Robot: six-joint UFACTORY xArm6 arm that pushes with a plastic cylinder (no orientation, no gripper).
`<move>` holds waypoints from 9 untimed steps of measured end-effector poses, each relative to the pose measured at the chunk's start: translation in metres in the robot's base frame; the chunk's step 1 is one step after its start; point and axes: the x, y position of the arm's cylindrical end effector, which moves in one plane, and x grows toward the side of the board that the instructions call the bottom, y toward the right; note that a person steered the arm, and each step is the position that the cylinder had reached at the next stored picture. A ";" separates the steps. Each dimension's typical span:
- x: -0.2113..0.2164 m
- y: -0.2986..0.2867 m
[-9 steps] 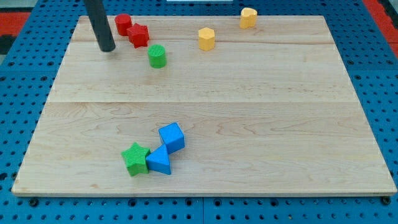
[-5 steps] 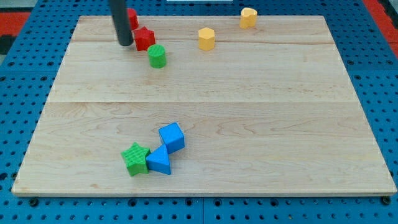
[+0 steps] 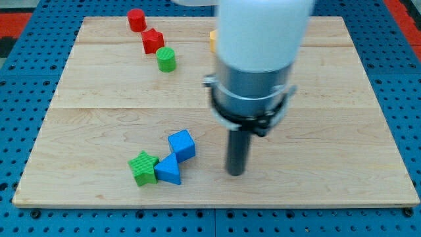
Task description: Move blue cube vertically below to the green circle
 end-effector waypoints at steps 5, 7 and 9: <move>-0.048 -0.121; -0.065 -0.101; -0.077 -0.065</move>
